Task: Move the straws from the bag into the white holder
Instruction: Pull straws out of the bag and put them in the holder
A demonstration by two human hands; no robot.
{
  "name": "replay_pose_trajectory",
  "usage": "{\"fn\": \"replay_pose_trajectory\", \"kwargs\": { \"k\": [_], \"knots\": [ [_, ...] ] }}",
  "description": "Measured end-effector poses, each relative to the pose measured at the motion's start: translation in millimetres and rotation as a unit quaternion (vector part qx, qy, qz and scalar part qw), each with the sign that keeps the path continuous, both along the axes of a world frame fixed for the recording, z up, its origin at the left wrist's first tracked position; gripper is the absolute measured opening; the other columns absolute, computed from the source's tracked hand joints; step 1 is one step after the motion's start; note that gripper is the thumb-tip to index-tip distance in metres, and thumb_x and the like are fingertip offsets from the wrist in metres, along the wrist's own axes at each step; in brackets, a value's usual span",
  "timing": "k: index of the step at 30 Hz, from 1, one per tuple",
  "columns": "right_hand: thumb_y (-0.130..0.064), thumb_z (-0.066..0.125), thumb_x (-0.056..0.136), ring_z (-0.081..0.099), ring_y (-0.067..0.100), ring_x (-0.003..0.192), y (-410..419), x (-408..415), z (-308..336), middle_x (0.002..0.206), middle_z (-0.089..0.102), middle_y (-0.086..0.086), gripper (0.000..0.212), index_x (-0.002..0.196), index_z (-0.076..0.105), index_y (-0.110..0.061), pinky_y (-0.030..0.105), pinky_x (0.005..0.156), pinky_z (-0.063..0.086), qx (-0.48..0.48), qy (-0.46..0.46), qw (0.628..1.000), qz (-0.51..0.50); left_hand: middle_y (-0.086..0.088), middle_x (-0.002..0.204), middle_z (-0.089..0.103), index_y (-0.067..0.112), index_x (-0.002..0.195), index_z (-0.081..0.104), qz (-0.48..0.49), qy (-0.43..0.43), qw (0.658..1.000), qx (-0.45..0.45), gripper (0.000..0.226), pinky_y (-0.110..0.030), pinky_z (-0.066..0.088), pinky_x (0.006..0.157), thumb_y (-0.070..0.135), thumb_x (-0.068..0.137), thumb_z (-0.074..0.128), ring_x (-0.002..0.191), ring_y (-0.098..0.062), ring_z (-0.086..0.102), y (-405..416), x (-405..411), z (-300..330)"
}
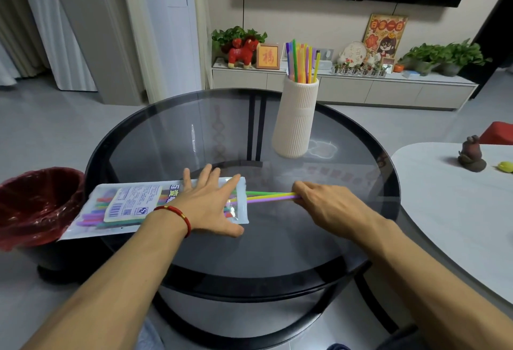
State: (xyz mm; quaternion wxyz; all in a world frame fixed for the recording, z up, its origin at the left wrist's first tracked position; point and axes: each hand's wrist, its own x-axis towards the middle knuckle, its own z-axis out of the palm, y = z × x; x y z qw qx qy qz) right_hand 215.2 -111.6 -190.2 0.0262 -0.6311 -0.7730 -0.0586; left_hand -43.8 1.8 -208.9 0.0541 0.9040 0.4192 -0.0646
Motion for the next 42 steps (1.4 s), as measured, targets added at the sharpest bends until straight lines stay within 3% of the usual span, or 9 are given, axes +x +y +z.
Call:
{"fn": "replay_pose_trajectory", "kwargs": {
  "k": [8, 12, 15, 17, 20, 22, 27, 36, 42],
  "knots": [
    [-0.036, 0.046, 0.108, 0.058, 0.026, 0.089, -13.5, 4.9, 22.5, 0.100, 0.064, 0.001, 0.016, 0.111, 0.055, -0.023, 0.040, 0.090, 0.043, 0.131, -0.074, 0.989, -0.010, -0.001, 0.140, 0.040, 0.026, 0.124, 0.047, -0.047, -0.105, 0.989, 0.094, 0.041, -0.065, 0.014, 0.116, 0.056, 0.099, 0.035, 0.137, -0.022, 0.028, -21.3, 39.0, 0.7],
    [-0.041, 0.069, 0.093, 0.045, 0.037, 0.142, -18.5, 3.8, 25.5, 0.146, 0.055, 0.015, 0.048, 0.134, 0.061, -0.019, 0.061, 0.121, 0.012, 0.201, -0.060, 0.973, -0.091, -0.004, 0.128, 0.046, 0.022, 0.116, 0.048, -0.011, -0.075, 0.990, 0.116, 0.032, -0.062, 0.022, 0.113, 0.047, 0.103, 0.032, 0.125, -0.026, 0.038, -21.0, 45.3, -5.0],
    [-0.033, 0.064, 0.087, 0.063, 0.031, 0.093, -25.5, -12.7, 18.2, 0.095, 0.067, 0.005, 0.020, 0.089, 0.068, -0.014, 0.045, 0.087, 0.047, 0.309, 0.096, 0.946, -0.019, -0.006, 0.126, 0.049, 0.021, 0.116, 0.049, 0.045, -0.074, 0.989, 0.123, 0.033, -0.061, 0.026, 0.111, 0.046, 0.103, 0.031, 0.120, -0.028, 0.042, -19.9, 44.7, -4.4],
    [-0.048, 0.058, 0.090, 0.056, 0.023, 0.062, -23.5, -29.2, 12.4, 0.067, 0.060, -0.001, 0.038, 0.073, 0.059, -0.015, 0.038, 0.061, 0.048, 0.180, 0.300, 0.932, -0.098, -0.006, 0.127, 0.049, 0.021, 0.118, 0.048, 0.052, -0.091, 0.986, 0.132, 0.032, -0.062, 0.025, 0.111, 0.045, 0.103, 0.032, 0.121, -0.028, 0.042, -21.6, 46.2, -2.3],
    [-0.062, 0.059, 0.095, 0.044, 0.015, 0.047, -7.2, -54.0, -4.3, 0.071, 0.057, 0.007, 0.053, 0.089, 0.059, -0.009, 0.025, 0.043, 0.033, -0.084, 0.611, 0.756, -0.219, -0.006, 0.134, 0.045, 0.021, 0.122, 0.046, 0.007, -0.131, 0.982, 0.139, 0.032, -0.062, 0.021, 0.113, 0.042, 0.102, 0.034, 0.129, -0.027, 0.038, -32.1, 55.4, -1.3],
    [-0.050, 0.058, 0.100, 0.034, 0.011, 0.044, 5.5, -61.6, -14.4, 0.063, 0.044, 0.006, 0.042, 0.087, 0.058, -0.010, 0.021, 0.040, 0.022, -0.082, 0.724, 0.648, -0.222, -0.004, 0.136, 0.044, 0.021, 0.123, 0.047, -0.023, -0.153, 0.978, 0.143, 0.034, -0.061, 0.019, 0.114, 0.041, 0.101, 0.033, 0.132, -0.026, 0.037, -40.5, 62.4, -1.8],
    [-0.016, 0.051, 0.089, 0.028, 0.011, 0.034, 23.9, -35.6, -8.2, 0.043, 0.038, -0.001, 0.024, 0.068, 0.062, -0.011, 0.015, 0.036, 0.020, 0.079, 0.753, 0.588, -0.285, -0.003, 0.142, 0.040, 0.022, 0.123, 0.050, -0.008, -0.118, 0.987, 0.108, 0.038, -0.060, 0.016, 0.116, 0.049, 0.099, 0.037, 0.135, -0.024, 0.033, -35.6, 54.8, -4.2],
    [-0.025, 0.049, 0.100, 0.065, 0.009, 0.057, 13.0, 38.6, 78.1, 0.064, 0.065, -0.001, 0.036, 0.074, 0.071, -0.015, 0.016, 0.048, 0.050, 0.242, 0.392, 0.877, -0.137, -0.005, 0.142, 0.039, 0.025, 0.133, 0.043, -0.002, -0.093, 0.993, 0.066, 0.043, -0.063, 0.010, 0.117, 0.051, 0.099, 0.037, 0.135, -0.026, 0.034, -25.9, 43.3, -18.1],
    [-0.018, 0.057, 0.102, 0.068, 0.023, 0.065, 26.0, 17.4, 65.9, 0.070, 0.068, 0.012, 0.033, 0.077, 0.068, 0.000, 0.032, 0.064, 0.058, 0.143, 0.290, 0.939, -0.117, -0.007, 0.144, 0.036, 0.024, 0.139, 0.040, -0.003, -0.090, 0.995, 0.049, 0.048, -0.065, 0.010, 0.117, 0.049, 0.099, 0.036, 0.138, -0.028, 0.030, -25.1, 44.0, -16.3]
  ]
}}
